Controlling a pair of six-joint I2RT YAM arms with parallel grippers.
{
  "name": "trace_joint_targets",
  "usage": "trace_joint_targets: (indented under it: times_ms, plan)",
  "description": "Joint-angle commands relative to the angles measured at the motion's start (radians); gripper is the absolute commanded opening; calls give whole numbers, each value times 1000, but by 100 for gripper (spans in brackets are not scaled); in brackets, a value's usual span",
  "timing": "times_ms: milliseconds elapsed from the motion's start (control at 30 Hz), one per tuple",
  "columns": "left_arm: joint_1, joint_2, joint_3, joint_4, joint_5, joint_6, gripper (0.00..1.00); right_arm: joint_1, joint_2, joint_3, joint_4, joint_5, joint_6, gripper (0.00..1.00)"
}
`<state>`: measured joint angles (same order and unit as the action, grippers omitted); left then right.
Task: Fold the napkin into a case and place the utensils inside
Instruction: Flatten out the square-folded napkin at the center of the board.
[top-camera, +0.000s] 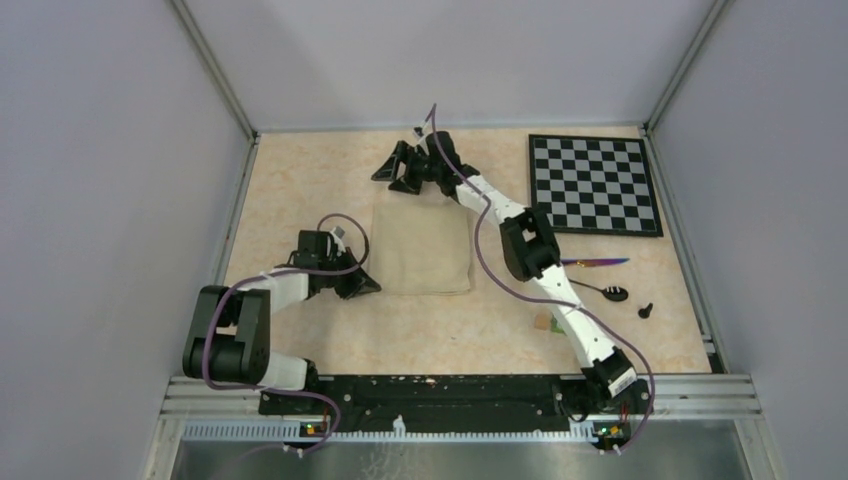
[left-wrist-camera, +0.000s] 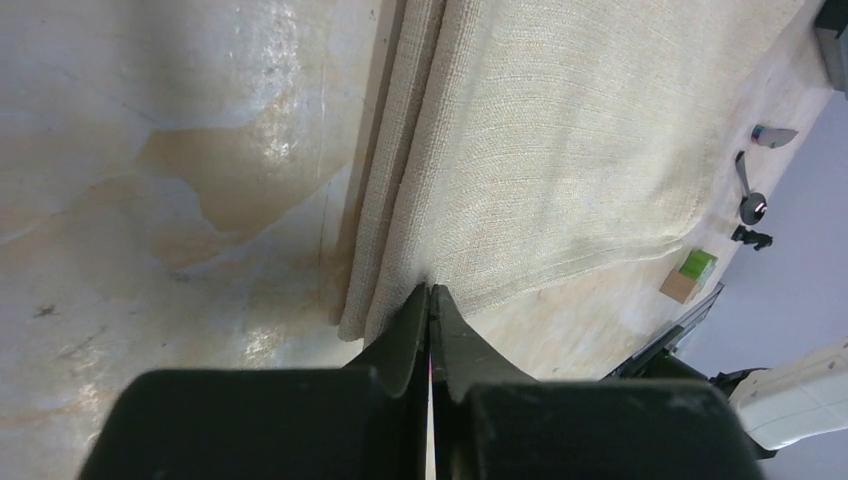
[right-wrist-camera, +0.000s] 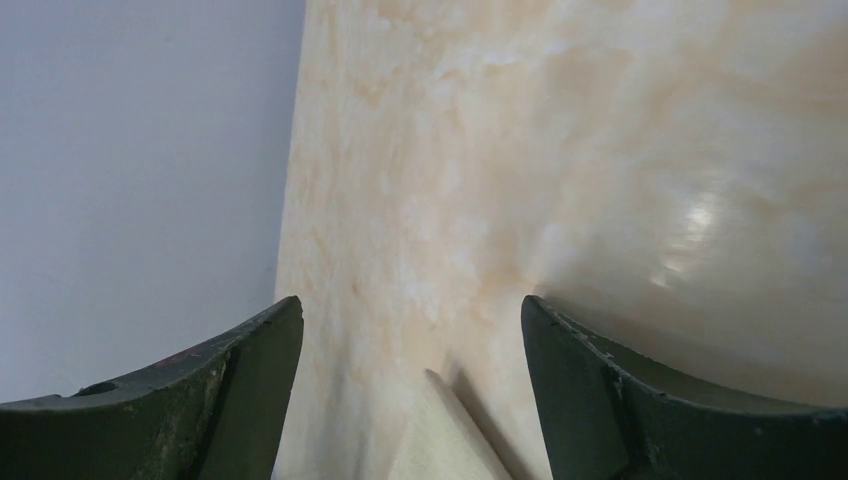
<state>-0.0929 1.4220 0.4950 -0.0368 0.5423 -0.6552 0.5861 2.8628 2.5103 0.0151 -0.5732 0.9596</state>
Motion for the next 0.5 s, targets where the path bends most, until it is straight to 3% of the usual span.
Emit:
trace_joint_targets:
  times_ms: [0,133,233,333,467]
  plan:
    - [5,-38,49,-142,-57,55,2,-88,-124,4,-249,-6,-172,80]
    - [5,-99,110,-191,-27,65,17,-142,-427,-216,-357,-7,-327,81]
    - [1,-134,150,-186,27,60,30,-148,-613,-481,-333,-74,-389,81]
    - [-25,-149,174,-146,65,25,40,-143,-766,-791,-135,-152,-335,81]
    - [-52,-110,203,-92,69,-34,33,-134,-899,-1101,159,-234,-198,73]
